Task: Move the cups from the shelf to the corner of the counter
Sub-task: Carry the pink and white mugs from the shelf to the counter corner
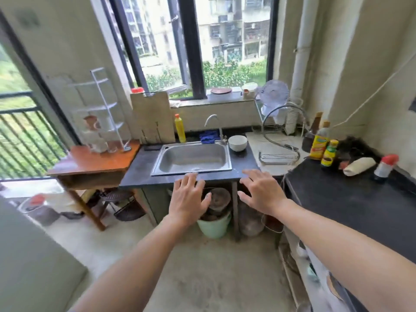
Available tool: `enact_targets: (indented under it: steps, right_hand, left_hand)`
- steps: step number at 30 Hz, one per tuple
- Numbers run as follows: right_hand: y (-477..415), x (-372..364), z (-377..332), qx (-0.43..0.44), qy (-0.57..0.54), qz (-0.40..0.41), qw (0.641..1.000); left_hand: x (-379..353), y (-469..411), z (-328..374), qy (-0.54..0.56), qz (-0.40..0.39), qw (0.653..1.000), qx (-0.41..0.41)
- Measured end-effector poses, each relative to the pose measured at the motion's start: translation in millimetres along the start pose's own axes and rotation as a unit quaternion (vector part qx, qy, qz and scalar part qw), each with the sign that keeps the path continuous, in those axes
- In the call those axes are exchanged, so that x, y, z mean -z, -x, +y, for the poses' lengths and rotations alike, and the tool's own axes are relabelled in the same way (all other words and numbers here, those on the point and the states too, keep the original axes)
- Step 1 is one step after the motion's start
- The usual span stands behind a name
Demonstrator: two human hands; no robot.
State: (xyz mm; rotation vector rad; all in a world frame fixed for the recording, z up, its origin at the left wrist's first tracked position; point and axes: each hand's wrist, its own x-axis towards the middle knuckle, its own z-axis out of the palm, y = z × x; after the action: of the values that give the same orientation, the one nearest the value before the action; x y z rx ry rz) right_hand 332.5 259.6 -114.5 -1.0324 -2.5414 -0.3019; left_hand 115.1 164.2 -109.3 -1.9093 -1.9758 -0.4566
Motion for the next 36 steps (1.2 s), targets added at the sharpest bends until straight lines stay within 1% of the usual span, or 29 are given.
enact_targets:
  steps: [5, 7, 9, 12, 18, 23, 28, 32, 36]
  right_hand:
    - [-105, -25, -87, 0.095, -0.037, 0.017, 0.995]
    - [-141, -35, -117, 0.138, -0.051, 0.023, 0.989]
    - [-174, -48, -145, 0.181, -0.066, 0.029, 0.981]
    - [-220, -72, -182, 0.234, -0.086, 0.024, 0.968]
    - [-320, -113, -239, 0.312, -0.125, 0.021, 0.942]
    - [-401, -132, -289, 0.345, -0.153, 0.025, 0.926]
    - [-454, -160, -351, 0.381, -0.165, 0.017, 0.91]
    - [-500, -193, -396, 0.383, -0.16, 0.013, 0.91]
    - [-558, -219, -432, 0.35, -0.156, 0.015, 0.923]
  left_hand:
    - [18, 24, -118, -0.037, -0.001, 0.995, 0.091]
    - [23, 31, -157, -0.043, 0.002, 0.989, 0.141]
    - [25, 38, -190, -0.051, 0.008, 0.981, 0.188]
    - [23, 44, -234, -0.064, 0.016, 0.97, 0.233]
    - [16, 29, -314, -0.108, 0.038, 0.94, 0.32]
    - [24, 22, -367, -0.137, 0.046, 0.92, 0.364]
    - [18, 29, -435, -0.163, 0.051, 0.901, 0.399]
    - [3, 25, -507, -0.154, 0.04, 0.903, 0.399]
    - [-7, 6, -586, -0.131, 0.032, 0.912, 0.387]
